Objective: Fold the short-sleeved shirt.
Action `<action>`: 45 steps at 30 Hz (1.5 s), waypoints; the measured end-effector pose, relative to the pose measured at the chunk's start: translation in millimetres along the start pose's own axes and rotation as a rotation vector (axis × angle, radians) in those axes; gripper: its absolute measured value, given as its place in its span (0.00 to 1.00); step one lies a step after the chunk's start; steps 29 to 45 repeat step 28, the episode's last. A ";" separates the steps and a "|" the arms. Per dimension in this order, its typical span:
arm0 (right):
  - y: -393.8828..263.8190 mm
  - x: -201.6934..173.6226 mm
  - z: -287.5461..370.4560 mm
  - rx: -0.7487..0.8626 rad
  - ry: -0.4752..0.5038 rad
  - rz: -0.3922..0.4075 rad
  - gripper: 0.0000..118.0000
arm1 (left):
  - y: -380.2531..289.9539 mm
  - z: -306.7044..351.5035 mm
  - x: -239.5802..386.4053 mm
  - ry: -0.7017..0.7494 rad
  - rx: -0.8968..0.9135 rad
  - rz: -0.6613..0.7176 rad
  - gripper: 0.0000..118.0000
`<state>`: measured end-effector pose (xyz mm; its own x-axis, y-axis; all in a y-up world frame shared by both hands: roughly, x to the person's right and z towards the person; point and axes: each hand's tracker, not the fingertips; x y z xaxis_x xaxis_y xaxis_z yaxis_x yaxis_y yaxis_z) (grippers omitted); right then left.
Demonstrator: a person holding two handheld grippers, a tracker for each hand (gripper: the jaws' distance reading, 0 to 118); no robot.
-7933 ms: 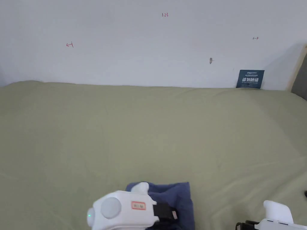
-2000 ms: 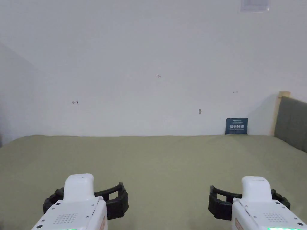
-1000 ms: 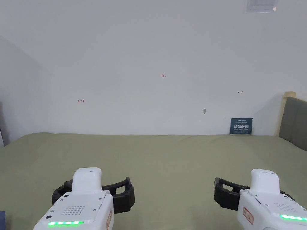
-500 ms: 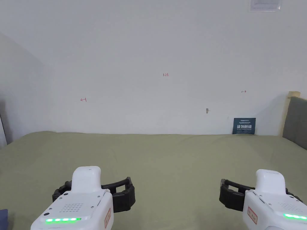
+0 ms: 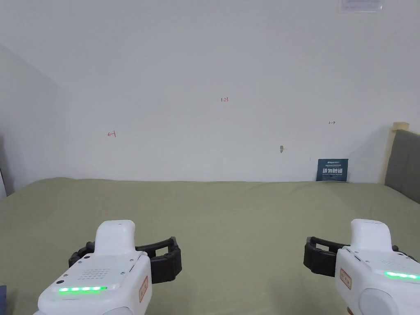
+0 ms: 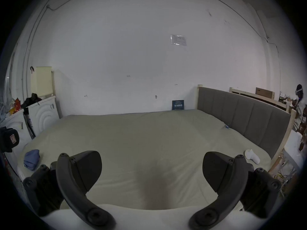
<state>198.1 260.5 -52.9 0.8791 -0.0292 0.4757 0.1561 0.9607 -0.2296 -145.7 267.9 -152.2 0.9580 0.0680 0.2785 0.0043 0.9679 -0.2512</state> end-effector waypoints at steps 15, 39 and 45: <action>8.6 2.5 -8.1 -0.137 0.095 -0.062 1.00 | -0.7 -3.8 1.8 0.015 -0.039 0.011 1.00; 5.2 8.6 -4.1 -0.130 0.157 -0.078 1.00 | 1.2 -3.4 2.5 0.028 -0.033 0.007 1.00; 5.2 8.6 -4.1 -0.130 0.157 -0.078 1.00 | 1.2 -3.4 2.5 0.028 -0.033 0.007 1.00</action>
